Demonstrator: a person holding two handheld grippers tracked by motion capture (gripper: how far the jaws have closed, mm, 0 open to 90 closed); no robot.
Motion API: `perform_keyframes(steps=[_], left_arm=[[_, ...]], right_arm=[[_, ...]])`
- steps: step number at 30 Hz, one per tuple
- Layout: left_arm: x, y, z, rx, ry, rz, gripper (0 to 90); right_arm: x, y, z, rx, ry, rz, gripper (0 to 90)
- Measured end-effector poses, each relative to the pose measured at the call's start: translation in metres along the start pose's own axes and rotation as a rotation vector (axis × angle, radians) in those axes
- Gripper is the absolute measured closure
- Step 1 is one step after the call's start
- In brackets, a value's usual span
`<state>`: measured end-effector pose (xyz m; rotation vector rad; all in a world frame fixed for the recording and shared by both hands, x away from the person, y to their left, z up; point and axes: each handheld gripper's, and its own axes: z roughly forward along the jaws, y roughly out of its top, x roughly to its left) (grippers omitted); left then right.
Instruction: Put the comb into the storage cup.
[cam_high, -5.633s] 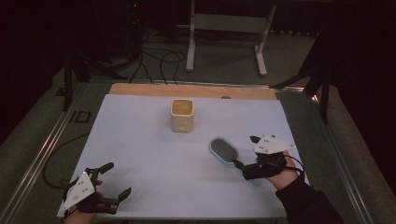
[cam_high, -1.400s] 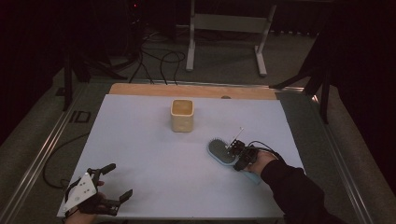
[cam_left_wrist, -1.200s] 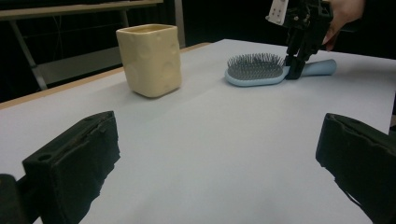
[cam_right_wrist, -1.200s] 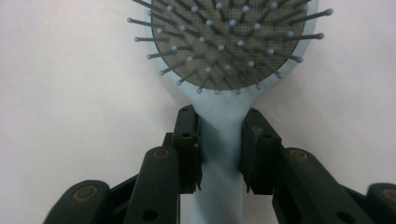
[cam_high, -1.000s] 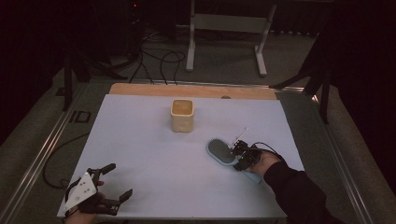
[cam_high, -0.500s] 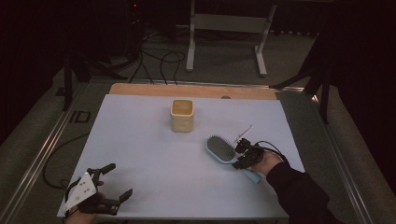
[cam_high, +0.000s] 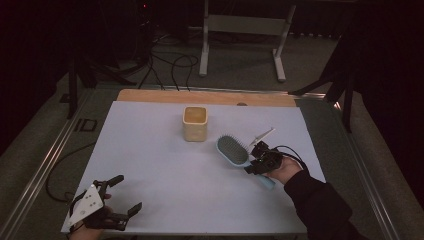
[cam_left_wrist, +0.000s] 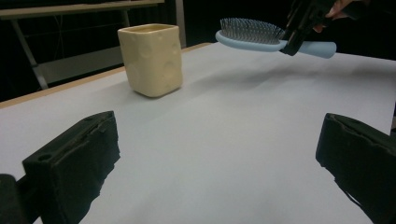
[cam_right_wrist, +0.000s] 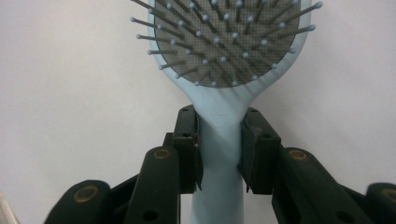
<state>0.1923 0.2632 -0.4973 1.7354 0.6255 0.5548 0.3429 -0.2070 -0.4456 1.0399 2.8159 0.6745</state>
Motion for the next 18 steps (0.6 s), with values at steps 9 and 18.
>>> perform_keyframes(steps=[9, 18], left_arm=[[0.000, 0.000, 0.000, 0.001, 0.001, 0.000, 0.0], [0.000, 0.000, 0.000, 0.004, 0.007, -0.006, 0.0]], right_arm=[[0.003, 0.007, -0.005, -0.063, 0.013, -0.003, 70.7], [0.005, 0.013, -0.013, -0.120, 0.031, -0.003, 70.7]])
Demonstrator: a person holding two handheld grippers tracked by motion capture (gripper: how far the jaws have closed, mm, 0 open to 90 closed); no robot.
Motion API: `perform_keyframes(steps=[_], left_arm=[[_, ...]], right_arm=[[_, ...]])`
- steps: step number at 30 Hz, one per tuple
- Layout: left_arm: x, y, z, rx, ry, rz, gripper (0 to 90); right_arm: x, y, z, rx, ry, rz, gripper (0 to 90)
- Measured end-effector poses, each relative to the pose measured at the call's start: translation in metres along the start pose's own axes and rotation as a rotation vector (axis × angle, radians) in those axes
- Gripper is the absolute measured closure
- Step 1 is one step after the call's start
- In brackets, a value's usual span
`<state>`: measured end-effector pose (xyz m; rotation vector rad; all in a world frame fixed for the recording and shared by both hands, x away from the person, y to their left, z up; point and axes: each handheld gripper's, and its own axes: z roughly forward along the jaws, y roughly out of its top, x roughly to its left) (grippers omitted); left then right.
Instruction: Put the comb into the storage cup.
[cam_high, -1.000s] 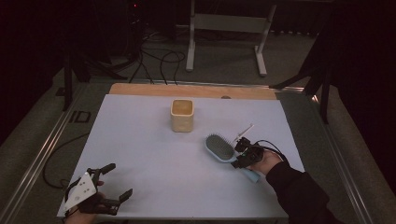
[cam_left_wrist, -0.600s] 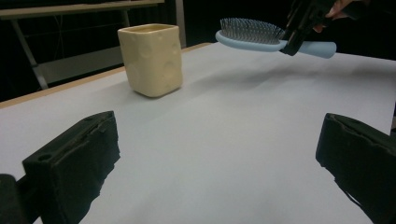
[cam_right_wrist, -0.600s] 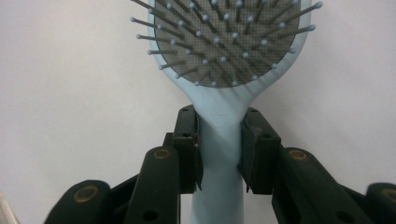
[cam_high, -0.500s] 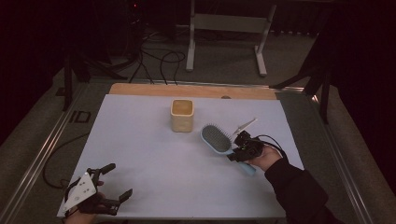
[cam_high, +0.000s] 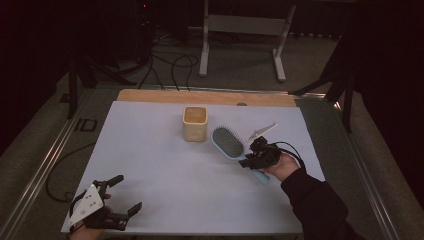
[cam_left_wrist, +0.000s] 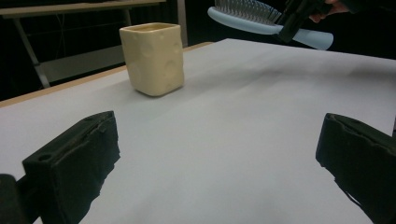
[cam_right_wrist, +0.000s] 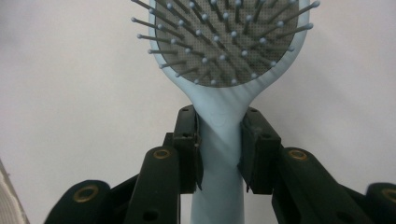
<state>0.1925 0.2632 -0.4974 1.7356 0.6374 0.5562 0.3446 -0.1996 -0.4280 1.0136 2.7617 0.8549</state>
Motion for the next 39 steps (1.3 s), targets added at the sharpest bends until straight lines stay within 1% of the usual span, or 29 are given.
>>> perform_keyframes(steps=[2, 6, 15, 17, 22, 23, 25, 30, 33, 35, 36, 38, 39], left_arm=[[0.000, 0.000, 0.000, -0.002, -0.001, -0.003, 0.0], [0.000, 0.000, 0.000, -0.003, -0.004, -0.008, 0.0], [0.001, 0.000, 0.000, -0.008, -0.006, -0.016, 0.0], [0.001, 0.000, 0.000, -0.008, -0.008, -0.017, 0.0], [0.001, 0.000, 0.000, -0.008, -0.007, -0.017, 0.0], [0.001, 0.000, 0.000, -0.009, -0.008, -0.019, 0.0], [0.001, -0.001, 0.000, -0.007, -0.007, -0.018, 0.0], [0.001, -0.001, 0.000, -0.007, -0.009, -0.017, 0.0], [0.001, -0.001, 0.000, -0.006, -0.009, -0.019, 0.0], [0.001, -0.001, 0.000, -0.007, -0.009, -0.018, 0.0], [0.001, -0.001, 0.000, -0.008, -0.009, -0.018, 0.0], [0.001, -0.001, 0.000, -0.008, -0.008, -0.020, 0.0], [0.001, -0.001, 0.000, -0.007, -0.009, -0.021, 0.0]], right_arm=[[-0.001, 0.002, -0.002, -0.013, -0.007, 0.005, 70.7], [-0.001, 0.006, -0.006, -0.028, 0.000, -0.002, 70.7], [-0.002, 0.015, -0.016, -0.095, -0.004, 0.003, 70.7], [-0.003, 0.017, -0.018, -0.109, -0.003, 0.014, 70.7], [-0.004, 0.024, -0.022, -0.150, -0.016, 0.024, 70.7], [-0.004, 0.026, -0.023, -0.158, -0.019, 0.017, 70.7], [-0.004, 0.029, -0.024, -0.175, -0.020, 0.022, 70.7], [-0.002, 0.037, -0.026, -0.195, -0.025, 0.008, 70.7], [-0.002, 0.043, -0.027, -0.208, -0.025, 0.009, 70.6], [-0.003, 0.046, -0.028, -0.225, -0.032, 0.020, 70.7], [-0.003, 0.048, -0.028, -0.225, -0.031, 0.013, 70.7], [-0.003, 0.051, -0.029, -0.241, -0.043, 0.016, 70.7], [-0.003, 0.053, -0.029, -0.243, -0.035, 0.016, 70.7]])
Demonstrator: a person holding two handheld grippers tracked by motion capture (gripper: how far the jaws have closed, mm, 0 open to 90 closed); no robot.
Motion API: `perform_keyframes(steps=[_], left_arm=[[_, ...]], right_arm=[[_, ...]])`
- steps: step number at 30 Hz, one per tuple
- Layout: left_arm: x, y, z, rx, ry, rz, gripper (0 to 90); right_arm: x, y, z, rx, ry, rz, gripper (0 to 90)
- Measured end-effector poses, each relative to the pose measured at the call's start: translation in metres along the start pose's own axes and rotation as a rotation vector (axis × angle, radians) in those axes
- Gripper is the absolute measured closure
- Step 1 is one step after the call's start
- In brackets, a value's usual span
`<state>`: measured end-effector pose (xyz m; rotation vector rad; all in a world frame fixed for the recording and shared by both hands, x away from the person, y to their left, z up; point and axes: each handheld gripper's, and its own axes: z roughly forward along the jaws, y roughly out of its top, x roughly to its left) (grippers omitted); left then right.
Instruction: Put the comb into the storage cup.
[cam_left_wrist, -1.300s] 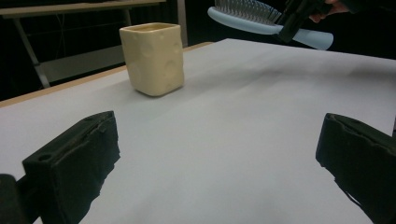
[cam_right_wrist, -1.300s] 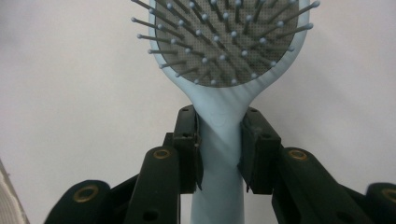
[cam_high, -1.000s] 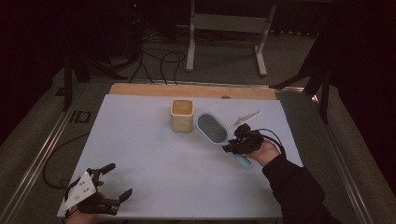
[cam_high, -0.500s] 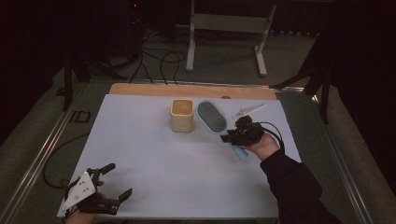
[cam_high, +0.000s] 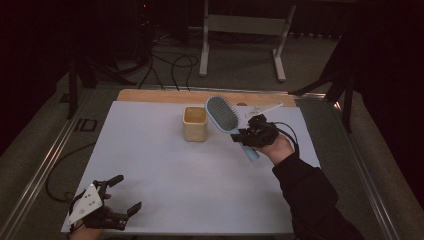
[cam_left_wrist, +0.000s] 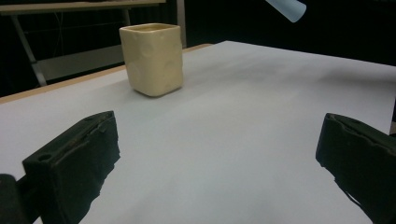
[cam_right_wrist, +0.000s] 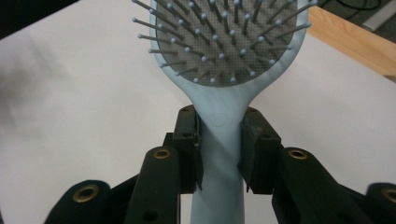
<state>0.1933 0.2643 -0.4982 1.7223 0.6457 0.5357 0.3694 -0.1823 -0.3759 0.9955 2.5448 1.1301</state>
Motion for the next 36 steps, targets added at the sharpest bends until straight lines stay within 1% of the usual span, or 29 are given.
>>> perform_keyframes(steps=[4, 6, 7, 9, 12, 17, 19, 23, 25, 26, 28, 32, 33, 36], left_arm=[[0.000, 0.000, 0.000, 0.000, 0.001, 0.002, 0.0], [0.000, 0.000, 0.000, -0.002, 0.000, -0.001, 0.0], [0.000, 0.000, 0.000, -0.003, 0.001, 0.000, 0.0], [0.000, 0.000, 0.000, -0.003, -0.001, -0.002, 0.0], [0.000, 0.000, 0.000, -0.003, -0.001, -0.001, 0.0], [0.000, 0.000, 0.000, -0.003, 0.000, 0.000, 0.0], [0.001, 0.000, 0.000, -0.002, 0.000, 0.000, 0.0], [0.000, 0.000, 0.000, -0.002, 0.000, 0.002, 0.0], [0.000, 0.000, 0.000, -0.001, -0.001, -0.001, 0.0], [0.001, 0.000, 0.000, -0.002, 0.000, 0.000, 0.0], [0.000, 0.000, -0.001, -0.002, 0.000, 0.001, 0.0], [0.000, 0.000, -0.001, -0.003, 0.000, 0.001, 0.0], [0.001, 0.000, -0.001, -0.004, 0.000, 0.001, 0.0], [0.001, 0.000, -0.001, -0.004, 0.000, 0.001, 0.0]], right_arm=[[0.000, 0.006, 0.001, -0.021, 0.000, -0.001, 70.7], [0.001, 0.008, 0.001, -0.034, -0.005, -0.012, 70.7], [0.001, 0.010, 0.001, -0.039, 0.001, -0.009, 70.7], [0.001, 0.012, 0.001, -0.061, -0.007, -0.016, 70.6], [0.000, 0.015, 0.002, -0.082, 0.000, -0.020, 70.6], [0.002, 0.022, 0.004, -0.099, -0.013, -0.032, 70.6], [0.003, 0.025, 0.005, -0.107, -0.012, -0.040, 70.7], [0.004, 0.030, 0.006, -0.135, -0.008, -0.041, 70.7], [0.005, 0.032, 0.007, -0.144, -0.002, -0.051, 70.6], [0.006, 0.033, 0.008, -0.150, -0.008, -0.056, 70.7], [0.007, 0.035, 0.009, -0.165, -0.002, -0.059, 70.7], [0.008, 0.040, 0.010, -0.196, -0.008, -0.059, 70.7], [0.008, 0.041, 0.010, -0.203, -0.004, -0.058, 70.7], [0.009, 0.045, 0.012, -0.213, -0.007, -0.058, 70.6]])
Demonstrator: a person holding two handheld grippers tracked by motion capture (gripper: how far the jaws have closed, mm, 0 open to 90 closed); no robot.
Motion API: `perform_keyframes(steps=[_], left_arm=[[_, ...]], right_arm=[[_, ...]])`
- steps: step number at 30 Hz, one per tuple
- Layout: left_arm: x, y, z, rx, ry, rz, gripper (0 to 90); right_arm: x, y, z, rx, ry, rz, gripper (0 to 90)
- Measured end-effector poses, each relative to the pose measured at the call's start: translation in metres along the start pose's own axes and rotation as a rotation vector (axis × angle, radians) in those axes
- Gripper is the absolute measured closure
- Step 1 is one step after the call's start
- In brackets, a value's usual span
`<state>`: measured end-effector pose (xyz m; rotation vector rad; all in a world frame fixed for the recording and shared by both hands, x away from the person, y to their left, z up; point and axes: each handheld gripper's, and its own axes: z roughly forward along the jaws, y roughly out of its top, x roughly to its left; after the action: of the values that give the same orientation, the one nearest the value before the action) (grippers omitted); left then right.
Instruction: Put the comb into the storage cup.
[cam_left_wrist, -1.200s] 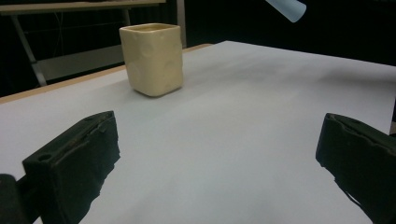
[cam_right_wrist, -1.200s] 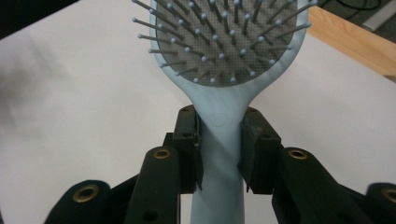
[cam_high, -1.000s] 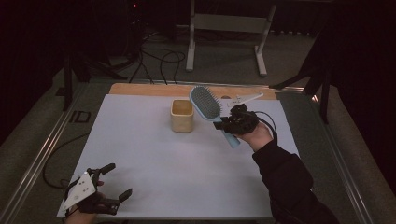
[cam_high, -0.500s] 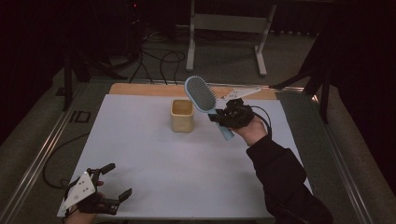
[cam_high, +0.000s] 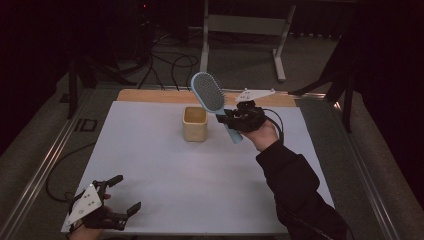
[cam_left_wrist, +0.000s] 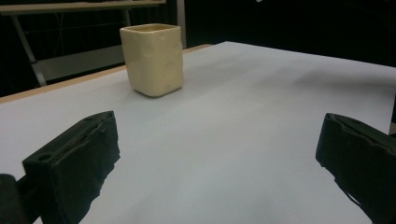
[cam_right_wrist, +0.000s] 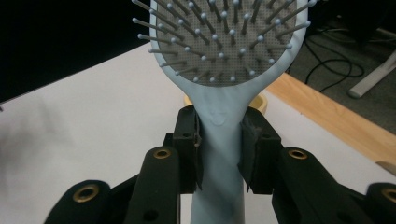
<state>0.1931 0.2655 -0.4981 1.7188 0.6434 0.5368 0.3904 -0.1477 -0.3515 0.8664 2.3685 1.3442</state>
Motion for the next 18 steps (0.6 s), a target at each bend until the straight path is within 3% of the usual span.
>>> perform_keyframes(steps=[10, 18], left_arm=[[0.000, 0.000, 0.000, 0.000, -0.002, 0.000, 0.0], [0.000, 0.000, 0.000, -0.003, -0.004, -0.006, 0.0]], right_arm=[[-0.001, 0.008, 0.012, -0.082, 0.008, -0.005, 70.6], [0.001, 0.014, 0.024, -0.099, 0.002, -0.008, 70.6]])
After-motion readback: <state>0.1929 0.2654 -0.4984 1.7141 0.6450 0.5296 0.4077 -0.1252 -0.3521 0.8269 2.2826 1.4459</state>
